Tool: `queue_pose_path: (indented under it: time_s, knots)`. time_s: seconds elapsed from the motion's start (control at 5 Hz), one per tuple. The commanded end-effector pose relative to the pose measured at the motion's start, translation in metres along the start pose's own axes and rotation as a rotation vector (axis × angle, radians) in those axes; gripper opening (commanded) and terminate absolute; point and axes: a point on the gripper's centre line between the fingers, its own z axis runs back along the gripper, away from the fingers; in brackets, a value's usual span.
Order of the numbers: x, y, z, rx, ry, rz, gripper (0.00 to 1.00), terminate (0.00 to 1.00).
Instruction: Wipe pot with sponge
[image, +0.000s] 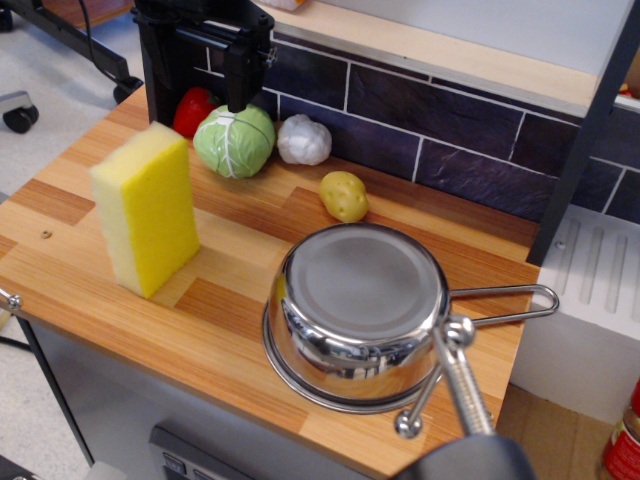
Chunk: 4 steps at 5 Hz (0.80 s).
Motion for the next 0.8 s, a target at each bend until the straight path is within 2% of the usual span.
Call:
queue_pose_path:
  time_s: [0.0,0.2,0.4,0.6]
  knots:
    - [0.0,0.0,0.0,0.0,0.0,0.0,1.0,0.0]
    - [0.001,-0.007,0.029,-0.049,0.049,0.009,1.0,0.0]
    - [-0.003,-0.005,0.049,-0.083,0.054,-0.022,1.0,0.0]
    - [-0.024,0.002,0.054,-0.09,0.067,-0.065,1.0,0.0]
